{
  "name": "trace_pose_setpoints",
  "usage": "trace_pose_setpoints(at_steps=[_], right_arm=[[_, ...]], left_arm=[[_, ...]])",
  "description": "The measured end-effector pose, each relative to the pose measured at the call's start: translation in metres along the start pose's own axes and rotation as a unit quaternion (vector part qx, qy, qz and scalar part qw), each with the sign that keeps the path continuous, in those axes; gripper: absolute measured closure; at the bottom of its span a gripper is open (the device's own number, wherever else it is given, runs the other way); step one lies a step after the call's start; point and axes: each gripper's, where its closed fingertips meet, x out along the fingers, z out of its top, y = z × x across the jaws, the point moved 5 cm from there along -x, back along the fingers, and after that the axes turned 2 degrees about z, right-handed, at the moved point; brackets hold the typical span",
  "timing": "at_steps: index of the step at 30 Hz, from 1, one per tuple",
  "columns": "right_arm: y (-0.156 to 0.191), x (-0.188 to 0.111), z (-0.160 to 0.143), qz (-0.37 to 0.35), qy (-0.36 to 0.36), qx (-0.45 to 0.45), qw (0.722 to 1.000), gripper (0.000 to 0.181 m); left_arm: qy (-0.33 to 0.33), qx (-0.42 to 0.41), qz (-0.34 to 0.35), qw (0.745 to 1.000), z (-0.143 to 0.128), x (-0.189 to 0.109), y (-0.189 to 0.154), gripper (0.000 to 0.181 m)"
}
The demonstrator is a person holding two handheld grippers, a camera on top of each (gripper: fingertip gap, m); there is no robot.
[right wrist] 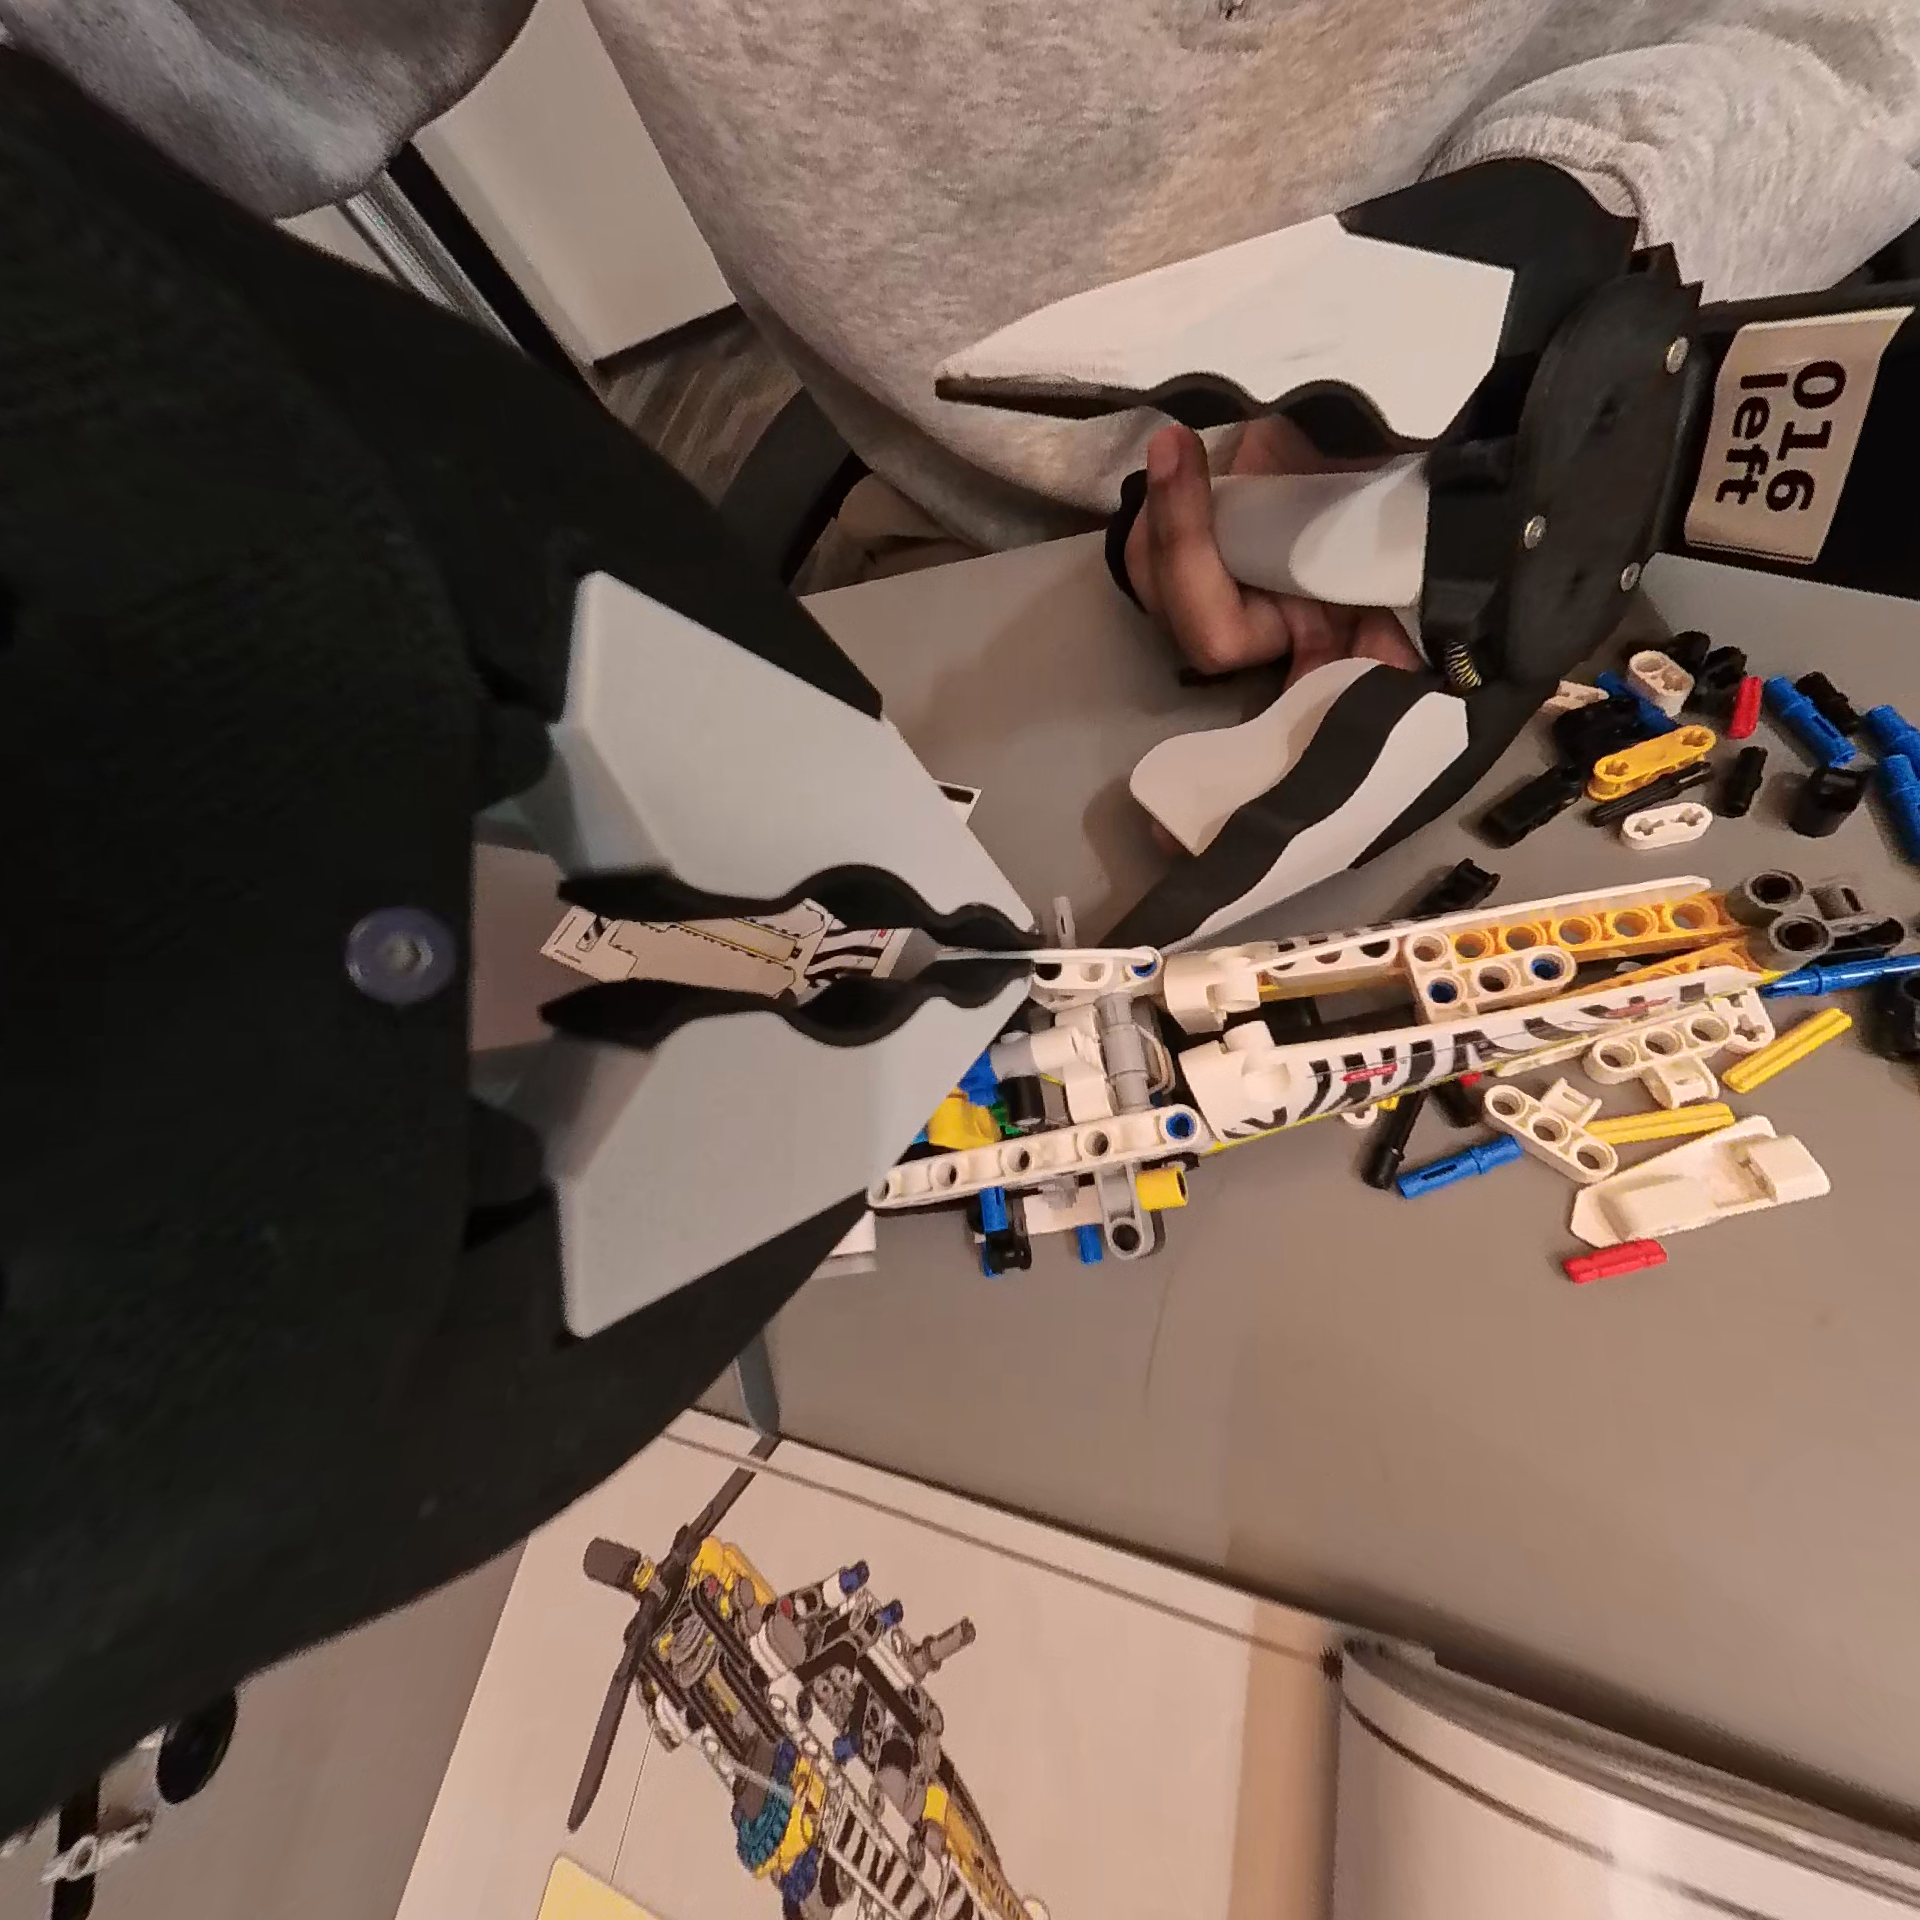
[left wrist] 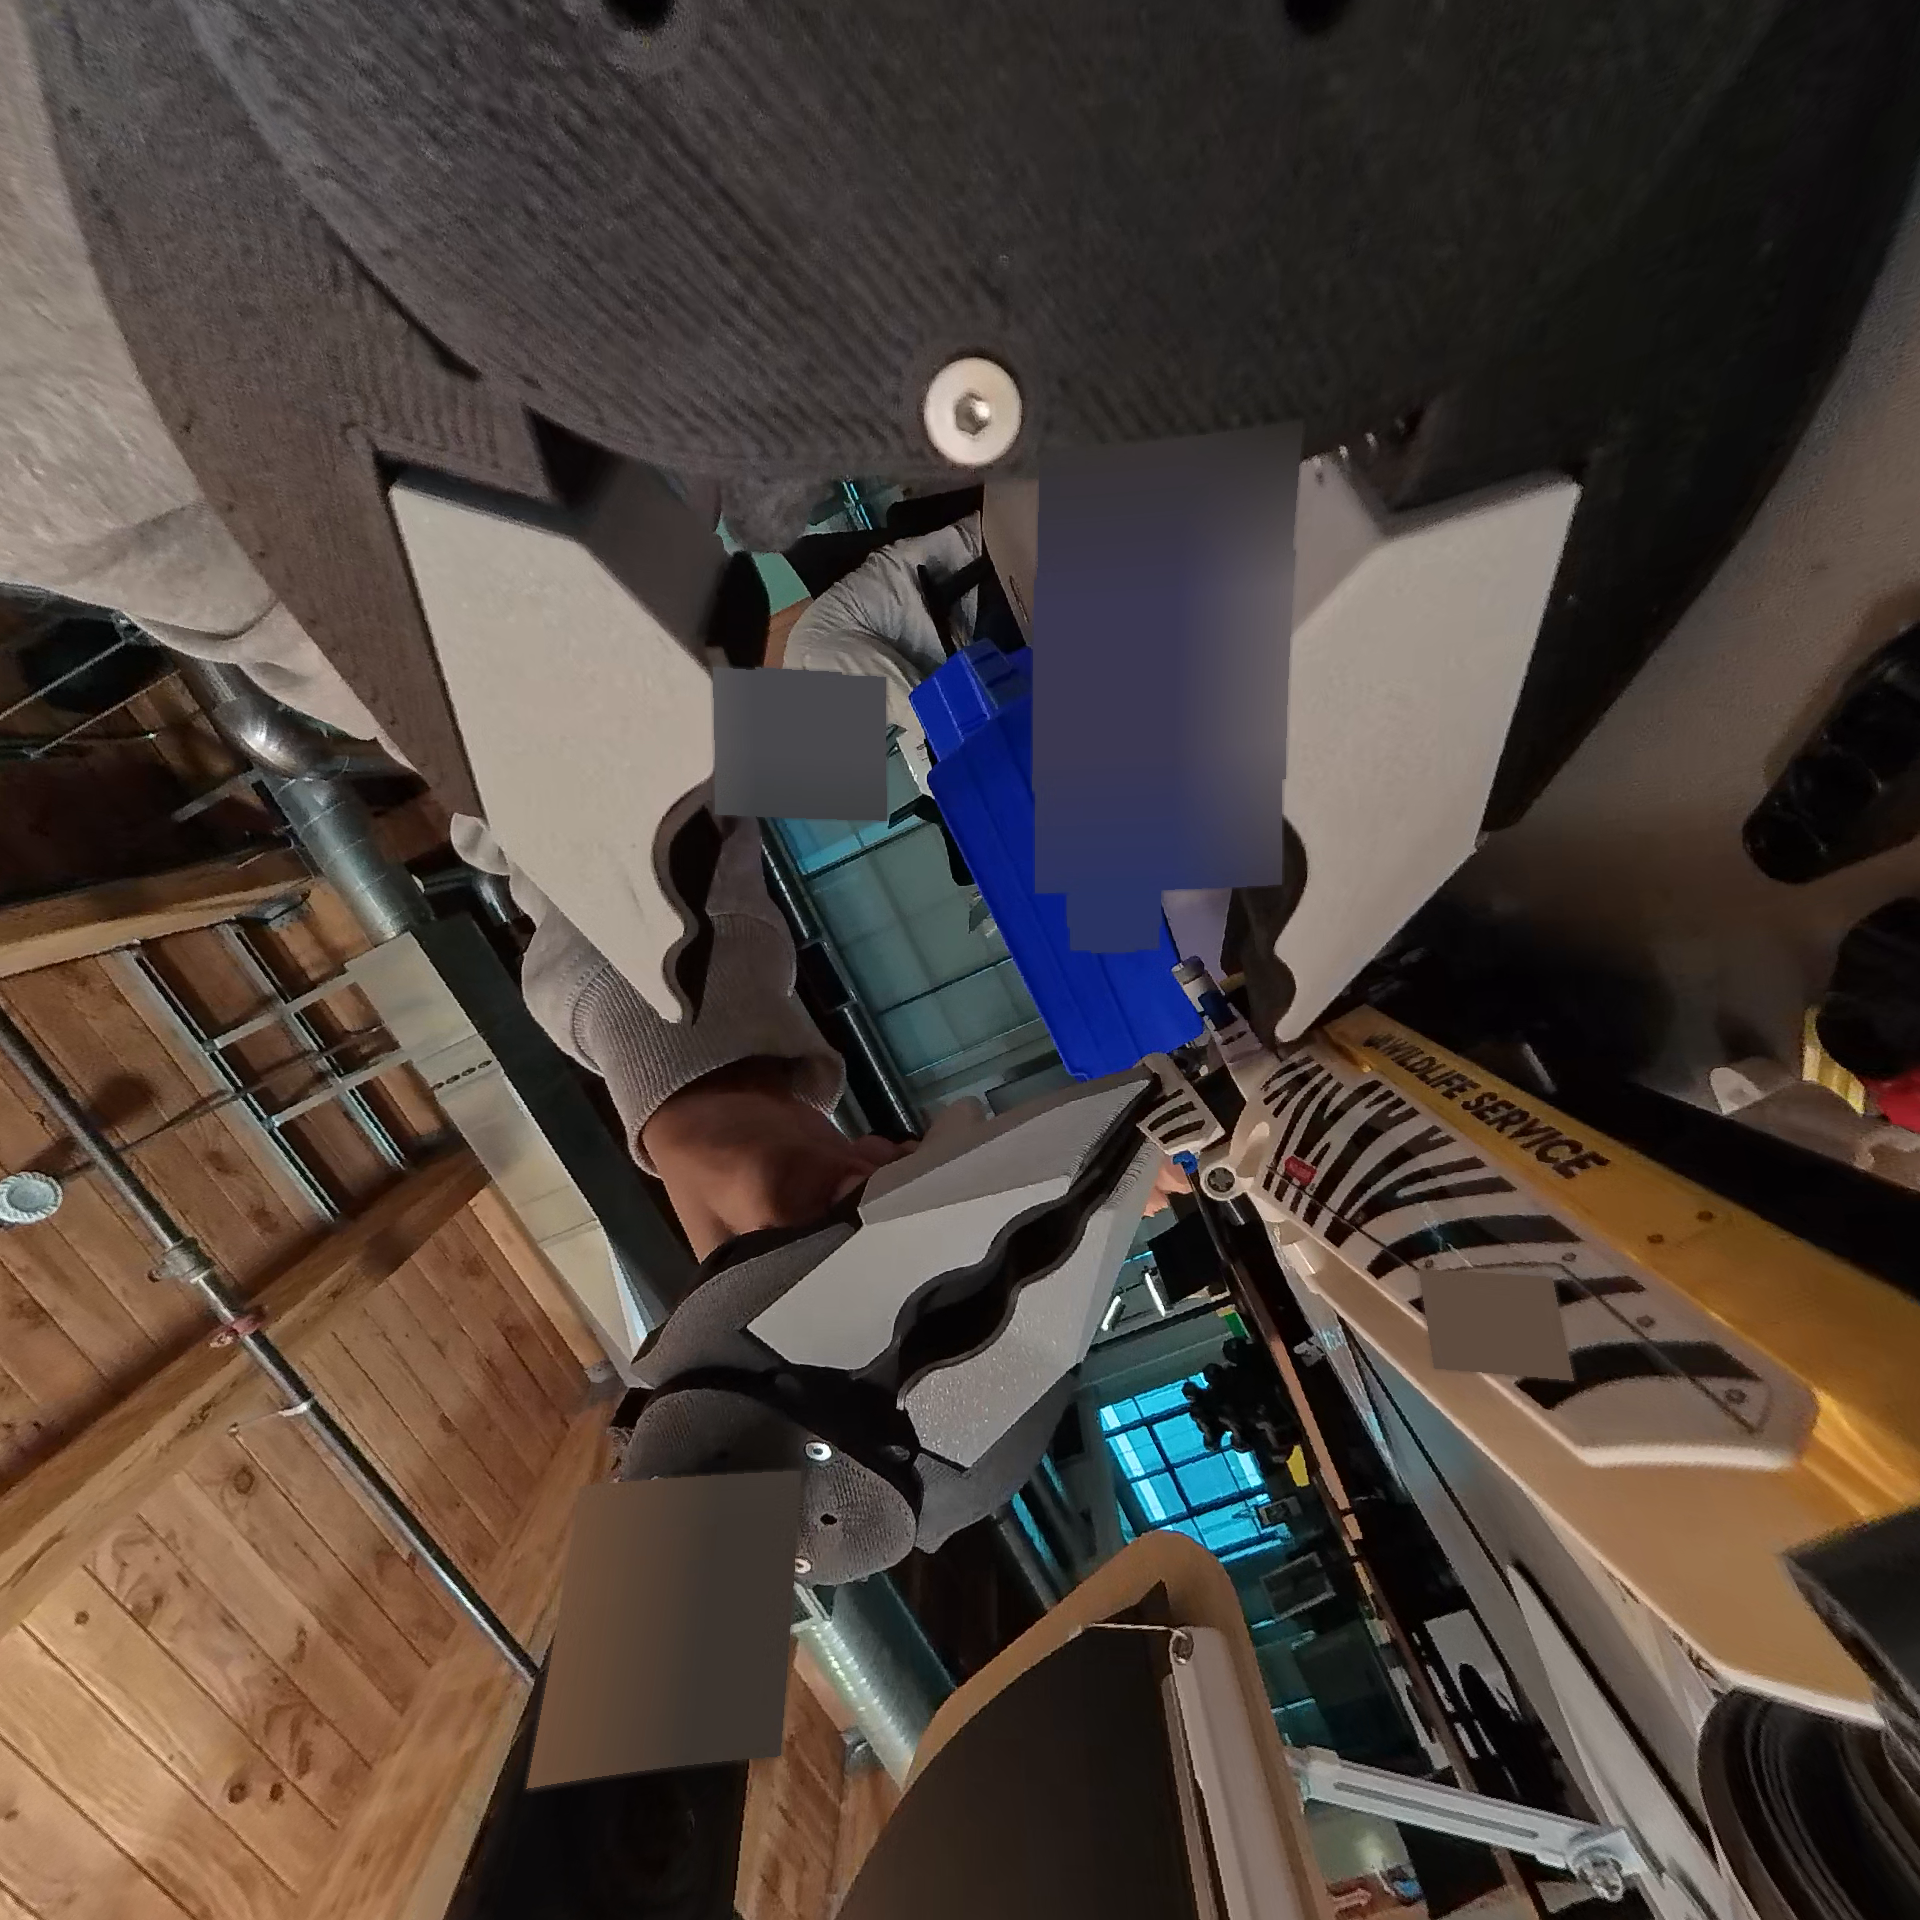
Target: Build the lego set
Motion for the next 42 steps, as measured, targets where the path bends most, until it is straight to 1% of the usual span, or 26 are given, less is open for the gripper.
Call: trace_pose_setpoints(at_steps=[1, 2, 3, 4, 5, 6, 7, 8, 10, 13, 15, 17, 20, 24, 27, 29, 31, 33, 34, 36, 38, 39, 41, 42], right_arm=[[0.0, 0.001, 0.0, -0.002, -0.001, -0.003, 1.0, 0.181], [0.002, 0.004, 0.0, 0.0, -0.003, -0.008, 1.0, 0.181], [0.007, 0.011, 0.0, 0.01, 0.0, -0.014, 1.0, 0.181], [0.007, 0.023, -0.003, -0.005, 0.021, -0.025, 0.999, 0.181], [0.004, 0.038, -0.01, -0.045, 0.068, -0.045, 0.996, 0.181], [0.007, 0.05, -0.011, -0.049, 0.078, -0.061, 0.994, 0.181], [0.012, 0.056, -0.008, -0.036, 0.067, -0.064, 0.995, 0.181], [0.015, 0.055, -0.003, -0.032, 0.047, -0.066, 0.996, 0.181], [0.015, 0.041, 0.003, -0.055, 0.019, -0.072, 0.996, 0.181], [0.022, 0.022, 0.003, -0.052, -0.005, -0.064, 0.997, 0.181], [0.025, 0.014, 0.002, -0.066, -0.024, -0.06, 0.996, 0.181], [0.025, 0.005, 0.002, -0.076, -0.068, -0.046, 0.994, 0.181], [0.024, -0.007, -0.002, -0.065, -0.157, -0.008, 0.986, 0.181], [0.03, -0.023, -0.015, -0.047, -0.269, 0.029, 0.962, 0.181], [0.043, -0.032, -0.032, -0.067, -0.327, 0.024, 0.942, 0.181], [0.053, -0.033, -0.045, -0.085, -0.366, 0.021, 0.926, 0.181], [0.059, -0.026, -0.06, -0.106, -0.396, 0.031, 0.911, 0.181], [0.061, -0.003, -0.075, -0.115, -0.409, 0.057, 0.904, 0.181], [0.061, 0.013, -0.08, -0.109, -0.411, 0.076, 0.902, 0.181], [0.062, 0.044, -0.089, -0.067, -0.421, 0.122, 0.897, 0.181], [0.059, 0.065, -0.098, -0.014, -0.441, 0.179, 0.879, 0.181], [0.058, 0.071, -0.101, 0.012, -0.455, 0.204, 0.867, 0.181], [0.055, 0.077, -0.11, 0.036, -0.47, 0.238, 0.849, 0.181], [0.054, 0.079, -0.114, 0.038, -0.469, 0.249, 0.847, 0.181]], left_arm=[[0.002, 0.003, -0.012, 1.0, 0.0, 0.0, -0.002, 0.083], [0.007, 0.047, -0.136, 0.99, -0.002, -0.006, -0.026, 0.181], [0.0, 0.076, -0.148, 0.986, -0.002, -0.008, -0.032, 0.169], [-0.006, 0.085, -0.105, 0.991, -0.001, -0.006, -0.026, 0.165], [-0.001, 0.064, -0.098, 0.993, 0.001, -0.006, -0.022, 0.159], [0.017, 0.021, -0.102, 0.994, 0.0, -0.005, -0.018, 0.155], [0.016, -0.006, -0.111, 0.994, 0.002, -0.006, -0.016, 0.161], [0.008, 0.013, -0.116, 0.993, 0.003, -0.008, -0.019, 0.161], [0.005, 0.041, -0.12, 0.992, 0.001, -0.009, -0.023, 0.167], [0.036, 0.057, -0.117, 0.991, -0.008, -0.003, -0.025, 0.162], [0.024, 0.06, -0.119, 0.991, -0.005, -0.005, -0.025, 0.162], [0.018, 0.057, -0.13, 0.99, -0.005, -0.007, -0.027, 0.162], [0.016, 0.064, -0.135, 0.989, -0.005, -0.008, -0.029, 0.159], [0.008, 0.067, -0.133, 0.989, -0.003, -0.01, -0.03, 0.151], [0.023, 0.092, -0.11, 0.989, -0.002, -0.012, -0.031, 0.142], [0.035, 0.14, -0.082, 0.986, 0.002, -0.016, -0.034, 0.138], [0.041, 0.202, -0.052, 0.977, 0.011, -0.021, -0.039, 0.133], [0.042, 0.264, -0.019, 0.963, 0.023, -0.027, -0.043, 0.129], [0.039, 0.293, 0.002, 0.955, 0.029, -0.03, -0.045, 0.129], [0.035, 0.332, 0.029, 0.942, 0.039, -0.034, -0.049, 0.126], [0.031, 0.346, 0.04, 0.937, 0.043, -0.035, -0.051, 0.126], [0.031, 0.347, 0.043, 0.937, 0.043, -0.035, -0.05, 0.126], [0.031, 0.335, 0.048, 0.94, 0.041, -0.034, -0.047, 0.126], [0.032, 0.325, 0.047, 0.944, 0.039, -0.033, -0.045, 0.126]])
